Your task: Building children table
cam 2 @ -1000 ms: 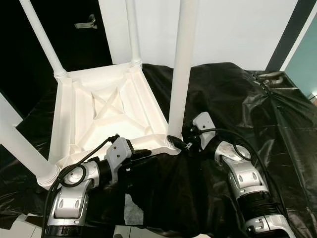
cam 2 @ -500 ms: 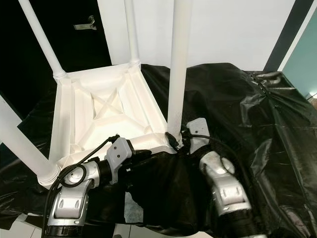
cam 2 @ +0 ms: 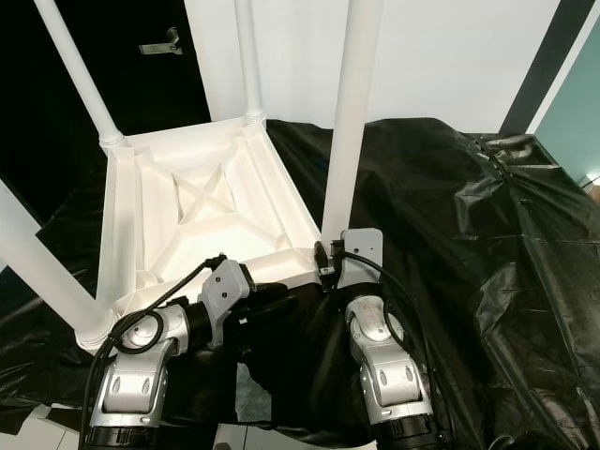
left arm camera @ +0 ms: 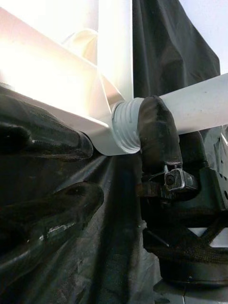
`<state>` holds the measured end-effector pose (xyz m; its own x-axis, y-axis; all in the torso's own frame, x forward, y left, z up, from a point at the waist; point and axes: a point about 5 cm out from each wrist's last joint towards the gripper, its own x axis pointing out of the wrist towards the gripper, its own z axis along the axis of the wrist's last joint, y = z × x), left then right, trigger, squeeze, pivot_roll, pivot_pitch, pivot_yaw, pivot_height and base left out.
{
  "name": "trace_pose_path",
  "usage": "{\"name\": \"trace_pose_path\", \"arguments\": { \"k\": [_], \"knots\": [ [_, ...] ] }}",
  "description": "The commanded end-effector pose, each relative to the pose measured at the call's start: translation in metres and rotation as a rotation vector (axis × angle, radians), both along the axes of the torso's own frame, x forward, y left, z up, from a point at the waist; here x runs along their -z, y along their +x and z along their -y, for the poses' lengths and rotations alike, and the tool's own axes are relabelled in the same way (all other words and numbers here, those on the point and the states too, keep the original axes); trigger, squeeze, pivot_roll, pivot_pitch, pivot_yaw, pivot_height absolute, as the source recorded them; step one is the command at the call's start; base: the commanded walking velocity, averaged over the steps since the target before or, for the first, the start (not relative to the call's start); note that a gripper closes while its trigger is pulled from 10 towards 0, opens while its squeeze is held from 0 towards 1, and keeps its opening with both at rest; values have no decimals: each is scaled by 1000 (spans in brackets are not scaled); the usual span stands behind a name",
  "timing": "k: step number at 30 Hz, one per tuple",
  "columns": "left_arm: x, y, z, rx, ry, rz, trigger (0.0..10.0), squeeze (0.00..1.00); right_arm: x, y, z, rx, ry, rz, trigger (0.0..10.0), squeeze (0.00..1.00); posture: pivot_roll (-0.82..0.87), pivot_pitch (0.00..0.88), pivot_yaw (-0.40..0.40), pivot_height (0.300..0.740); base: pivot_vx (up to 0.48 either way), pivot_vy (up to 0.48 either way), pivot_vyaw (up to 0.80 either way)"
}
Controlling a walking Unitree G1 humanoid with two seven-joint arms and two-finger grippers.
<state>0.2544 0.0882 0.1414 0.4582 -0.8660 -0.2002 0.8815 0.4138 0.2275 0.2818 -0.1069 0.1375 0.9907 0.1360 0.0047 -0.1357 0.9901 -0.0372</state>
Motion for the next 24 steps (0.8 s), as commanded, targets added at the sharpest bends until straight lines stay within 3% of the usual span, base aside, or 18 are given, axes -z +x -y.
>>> {"name": "trace_pose_path", "arguments": {
  "k": [1, 8, 9, 10, 11, 18, 19, 21, 22, 24],
  "knots": [
    [-1, 11, -5, -272, -42, 53, 10000, 0, 1, -3, -6, -19, 14, -16, 10000, 0, 38, 0, -4, 740, 0, 0, 0],
    [-1, 10, -4, -275, -45, 54, 10000, 0, 0, -5, -8, -22, 19, -22, 10000, 0, 40, 0, -5, 740, 0, 0, 0],
    [-1, 10, -4, -275, -45, 53, 10000, 0, -1, -5, -9, -29, 32, -22, 10000, 753, 40, 0, -4, 740, 0, 0, 0],
    [-1, 10, -4, -275, -45, 53, 10000, 0, -1, -5, -9, -29, 32, -22, 10000, 753, 40, 0, -4, 740, 0, 0, 0],
    [-1, 9, -4, -274, -45, 53, 10000, 0, -3, -7, -10, -60, 58, -19, 10000, 1000, 42, 0, -3, 740, 0, 0, 0],
    [-1, 9, -6, -276, -41, 51, 10000, 0, -8, -11, 6, -164, 56, 17, 10000, 1000, 42, 0, 3, 740, 0, 0, 0],
    [-1, 9, -7, -274, -37, 52, 10000, 0, -9, -14, 24, -242, -6, 26, 10000, 90, 40, 0, 5, 740, 0, 0, 0],
    [-1, 9, -7, -273, -37, 52, 10000, 0, -9, -14, 29, -264, -30, 27, 10000, 90, 40, 0, 5, 740, 0, 0, 0],
    [-2, 10, -7, -273, -36, 52, 10000, 0, -9, -14, 34, -294, -48, 21, 10000, 0, 38, 0, 6, 740, 0, 0, 0],
    [-2, 10, -7, -272, -36, 53, 10000, 0, -9, -14, 36, -312, -55, 16, 10000, 0, 38, 0, 7, 740, 0, 0, 0]
  ]
}}
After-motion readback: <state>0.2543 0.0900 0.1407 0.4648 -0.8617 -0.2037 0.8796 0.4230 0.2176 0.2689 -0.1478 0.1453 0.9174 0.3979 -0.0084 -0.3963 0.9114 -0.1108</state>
